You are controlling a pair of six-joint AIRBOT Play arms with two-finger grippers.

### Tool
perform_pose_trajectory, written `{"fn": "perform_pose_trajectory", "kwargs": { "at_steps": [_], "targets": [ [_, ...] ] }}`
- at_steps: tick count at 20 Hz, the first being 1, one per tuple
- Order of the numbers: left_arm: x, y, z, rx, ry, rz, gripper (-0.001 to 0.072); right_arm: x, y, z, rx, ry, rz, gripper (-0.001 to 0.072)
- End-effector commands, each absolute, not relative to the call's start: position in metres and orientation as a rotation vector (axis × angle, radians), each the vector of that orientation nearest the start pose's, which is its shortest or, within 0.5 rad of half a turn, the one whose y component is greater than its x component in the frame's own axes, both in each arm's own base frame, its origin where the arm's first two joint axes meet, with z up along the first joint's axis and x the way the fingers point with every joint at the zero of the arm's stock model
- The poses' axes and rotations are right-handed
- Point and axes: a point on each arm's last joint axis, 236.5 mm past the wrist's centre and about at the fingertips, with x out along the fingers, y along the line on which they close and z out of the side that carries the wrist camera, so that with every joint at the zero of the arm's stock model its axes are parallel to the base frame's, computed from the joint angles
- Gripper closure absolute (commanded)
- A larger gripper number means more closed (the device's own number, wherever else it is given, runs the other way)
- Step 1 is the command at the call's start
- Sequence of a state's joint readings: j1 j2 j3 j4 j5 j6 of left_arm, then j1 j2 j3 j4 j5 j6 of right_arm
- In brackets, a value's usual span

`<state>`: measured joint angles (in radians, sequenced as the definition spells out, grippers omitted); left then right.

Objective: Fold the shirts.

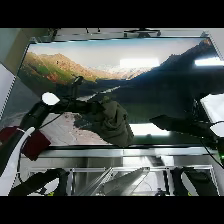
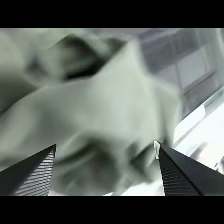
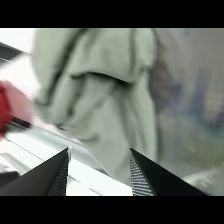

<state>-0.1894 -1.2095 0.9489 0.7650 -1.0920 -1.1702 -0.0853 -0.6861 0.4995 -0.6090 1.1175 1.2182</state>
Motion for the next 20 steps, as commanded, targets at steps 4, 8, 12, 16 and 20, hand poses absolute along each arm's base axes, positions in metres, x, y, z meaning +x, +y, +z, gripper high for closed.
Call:
{"fn": "perform_pose_trajectory", "kwargs": {
  "at_steps": [4,8,12,16,20],
  "targets": [
    [0.301,-0.14,-0.003,-0.417,1.245,-0.554,-0.0013,0.229,0.171,-0.051,0.572,1.304,0.564,0.0292],
    [0.301,-0.177,-0.016,-0.471,1.19,-0.6,0.0001,0.22,0.223,-0.098,0.579,1.419,0.628,0.0292],
    [0.314,-0.219,-0.029,-0.392,1.184,-0.663,0.0002,0.22,0.253,-0.119,0.557,1.505,0.67,0.0349],
    [0.335,-0.25,-0.033,-0.354,1.205,-0.724,0.0003,0.236,0.268,-0.106,0.57,1.465,0.699,0.0351],
    [0.34,-0.269,-0.039,-0.335,1.246,-0.773,0.0459,0.236,0.272,-0.1,0.585,1.469,0.72,0.0694]
  ]
}}
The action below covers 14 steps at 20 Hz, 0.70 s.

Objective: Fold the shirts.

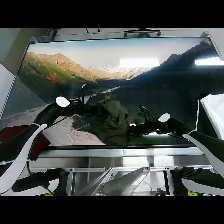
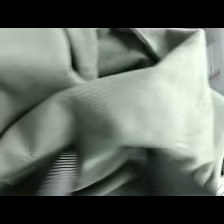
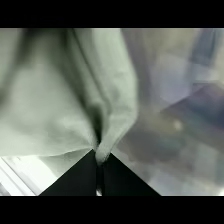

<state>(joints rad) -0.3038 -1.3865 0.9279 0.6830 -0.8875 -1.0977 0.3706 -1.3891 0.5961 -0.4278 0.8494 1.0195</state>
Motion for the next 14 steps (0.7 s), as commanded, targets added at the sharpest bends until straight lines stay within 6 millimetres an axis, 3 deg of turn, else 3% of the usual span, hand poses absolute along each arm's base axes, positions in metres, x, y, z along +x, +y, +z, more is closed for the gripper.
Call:
{"fn": "perform_pose_trajectory", "kwargs": {
  "at_steps": [1,2,5,8,11,13,14],
  "targets": [
    [0.341,-0.269,-0.04,-0.331,1.251,-0.777,0.0675,0.235,0.271,-0.1,0.586,1.471,0.721,0.0694],
    [0.343,-0.269,-0.039,-0.334,1.249,-0.773,0.0711,0.236,0.271,-0.1,0.586,1.47,0.721,0.0694],
    [0.349,-0.254,-0.031,-0.366,1.243,-0.751,0.0712,0.234,0.269,-0.095,0.565,1.469,0.742,0.0695],
    [0.362,-0.231,0.005,-0.389,1.156,-0.729,0.0709,0.245,0.254,-0.067,0.602,1.414,0.762,0.0695],
    [0.367,-0.203,0.075,-0.406,0.983,-0.716,0.0696,0.28,0.226,0.0,0.682,1.223,0.766,0.0695],
    [0.358,-0.187,0.126,-0.423,0.867,-0.716,0.0695,0.302,0.21,0.082,0.759,0.995,0.829,0.0695],
    [0.352,-0.181,0.15,-0.432,0.81,-0.716,0.0694,0.305,0.205,0.133,0.784,0.853,0.891,0.0695]
  ]
}}
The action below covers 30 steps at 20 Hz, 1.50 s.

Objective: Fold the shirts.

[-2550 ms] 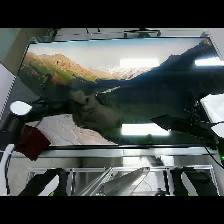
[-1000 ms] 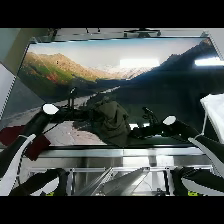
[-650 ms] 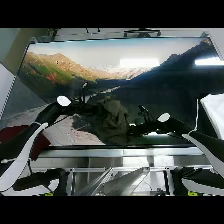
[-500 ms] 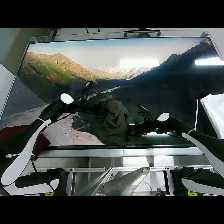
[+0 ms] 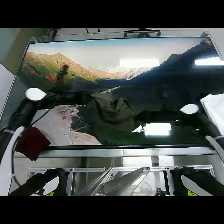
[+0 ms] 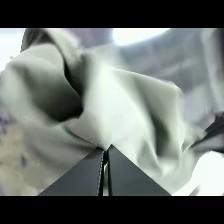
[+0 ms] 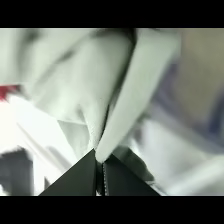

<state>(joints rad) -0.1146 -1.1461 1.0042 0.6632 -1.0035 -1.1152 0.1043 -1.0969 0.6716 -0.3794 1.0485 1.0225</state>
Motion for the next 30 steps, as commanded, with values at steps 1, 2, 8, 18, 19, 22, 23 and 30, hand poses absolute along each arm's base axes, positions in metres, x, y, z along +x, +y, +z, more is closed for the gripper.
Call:
{"fn": "perform_pose_trajectory", "kwargs": {
  "at_steps": [1,2,8,18,19,22,23,30],
  "targets": [
    [0.344,-0.176,0.176,-0.436,0.743,-0.722,0.0694,0.303,0.199,0.182,0.794,0.719,0.948,0.0695],
    [0.336,-0.173,0.197,-0.436,0.684,-0.726,0.0694,0.296,0.195,0.224,0.787,0.61,0.991,0.0695],
    [0.289,-0.164,0.275,-0.376,0.441,-0.723,0.0694,0.248,0.189,0.352,0.679,0.23,1.061,0.0695],
    [0.338,-0.158,0.137,-0.385,0.774,-0.706,0.0693,0.307,0.21,0.166,0.631,0.805,0.9,0.0694],
    [0.347,-0.156,0.11,-0.39,0.825,-0.695,0.0694,0.315,0.214,0.136,0.642,0.874,0.872,0.0694],
    [0.369,-0.152,0.049,-0.399,0.94,-0.672,0.0695,0.338,0.218,0.046,0.639,1.029,0.758,0.0694],
    [0.378,-0.151,0.038,-0.404,0.962,-0.67,0.0692,0.344,0.22,0.022,0.648,1.072,0.73,0.0694],
    [0.337,-0.167,0.043,-0.456,1.295,-0.838,-0.0006,0.345,0.204,-0.013,0.684,1.177,0.751,0.0442]
  ]
}}
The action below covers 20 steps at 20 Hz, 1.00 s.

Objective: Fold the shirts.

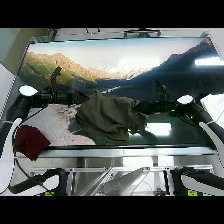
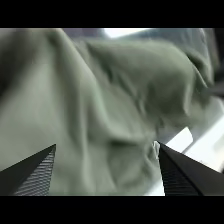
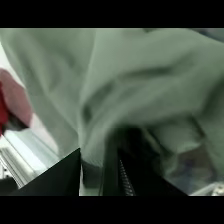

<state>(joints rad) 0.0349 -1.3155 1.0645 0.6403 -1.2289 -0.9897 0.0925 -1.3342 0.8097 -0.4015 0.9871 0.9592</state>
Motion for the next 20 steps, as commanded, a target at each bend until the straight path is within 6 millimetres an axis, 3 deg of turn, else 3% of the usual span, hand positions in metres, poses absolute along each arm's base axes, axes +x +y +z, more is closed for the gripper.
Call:
{"fn": "perform_pose_trajectory", "kwargs": {
  "at_steps": [1,2,3,7,10,12,16,20],
  "targets": [
    [0.322,-0.169,0.041,-0.473,1.329,-0.845,-0.0006,0.348,0.191,-0.005,0.708,1.167,0.753,0.0384],
    [0.304,-0.17,0.037,-0.493,1.364,-0.846,-0.0005,0.351,0.174,0.003,0.736,1.149,0.739,0.0223],
    [0.281,-0.172,0.031,-0.525,1.402,-0.838,-0.0006,0.355,0.155,0.006,0.761,1.134,0.711,0.0163],
    [0.19,-0.19,-0.012,-0.615,1.512,-0.725,-0.0006,0.366,0.076,-0.013,0.8,1.116,0.536,0.0162],
    [0.152,-0.206,-0.054,-0.628,1.509,-0.594,-0.0006,0.371,0.054,-0.028,0.862,1.121,0.477,0.0163],
    [0.152,-0.217,-0.064,-0.641,1.428,-0.552,-0.0005,0.371,0.055,-0.04,0.883,1.146,0.471,0.0163],
    [0.186,-0.225,-0.069,-0.659,1.219,-0.469,0.0004,0.375,0.06,-0.052,0.911,1.152,0.491,0.0163],
    [0.179,-0.229,-0.102,-0.606,1.306,-0.417,0.0004,0.383,0.056,-0.06,0.907,1.129,0.469,0.0163]
  ]
}}
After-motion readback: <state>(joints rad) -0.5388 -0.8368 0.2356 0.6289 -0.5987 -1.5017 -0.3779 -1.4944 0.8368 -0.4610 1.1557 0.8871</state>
